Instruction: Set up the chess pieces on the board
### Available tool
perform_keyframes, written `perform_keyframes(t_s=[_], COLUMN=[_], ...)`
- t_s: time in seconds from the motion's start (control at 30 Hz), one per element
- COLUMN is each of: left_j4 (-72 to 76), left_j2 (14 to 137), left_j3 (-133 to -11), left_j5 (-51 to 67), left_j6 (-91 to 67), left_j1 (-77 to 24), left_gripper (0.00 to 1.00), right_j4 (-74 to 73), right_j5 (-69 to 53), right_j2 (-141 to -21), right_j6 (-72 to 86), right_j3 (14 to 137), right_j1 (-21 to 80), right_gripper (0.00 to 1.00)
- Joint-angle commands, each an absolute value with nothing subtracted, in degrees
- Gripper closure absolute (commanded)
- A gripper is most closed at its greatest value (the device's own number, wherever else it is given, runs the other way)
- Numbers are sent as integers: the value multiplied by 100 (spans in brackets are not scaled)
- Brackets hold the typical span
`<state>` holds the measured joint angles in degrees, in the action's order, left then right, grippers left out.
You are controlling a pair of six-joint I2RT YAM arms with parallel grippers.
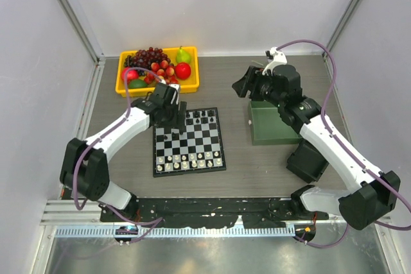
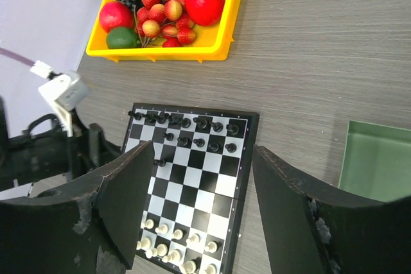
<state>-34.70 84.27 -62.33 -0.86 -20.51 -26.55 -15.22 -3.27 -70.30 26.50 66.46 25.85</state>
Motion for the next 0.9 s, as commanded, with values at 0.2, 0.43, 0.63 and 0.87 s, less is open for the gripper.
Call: perform_keyframes(t_s=[0.2,0.43,0.63,0.87], left_j4=[-3419,-3542,-3516,-3472], left_j2=[9368,9799,9923,10046], left_j3=[-7057,-7251,-7155,-7093], left_j5=[-351,-439,-466,-448], left_j6=[-2065,-1995,-1960,-1925], left_j1=[-2962,-2979,-2979,-2979], left_gripper=[40,52,58,63], right_j4=[-1257,-1257,-1257,-1187], right_j5=[-475,-448,-483,-580], right_j2=[-6812,-6829,-6864,-6917], right_j6=[2637,2602,2602,2654], right_j3=[6574,6565,6574,6557], right_j1=[2531,2479,2461,2426], right_gripper=[31,31,31,31])
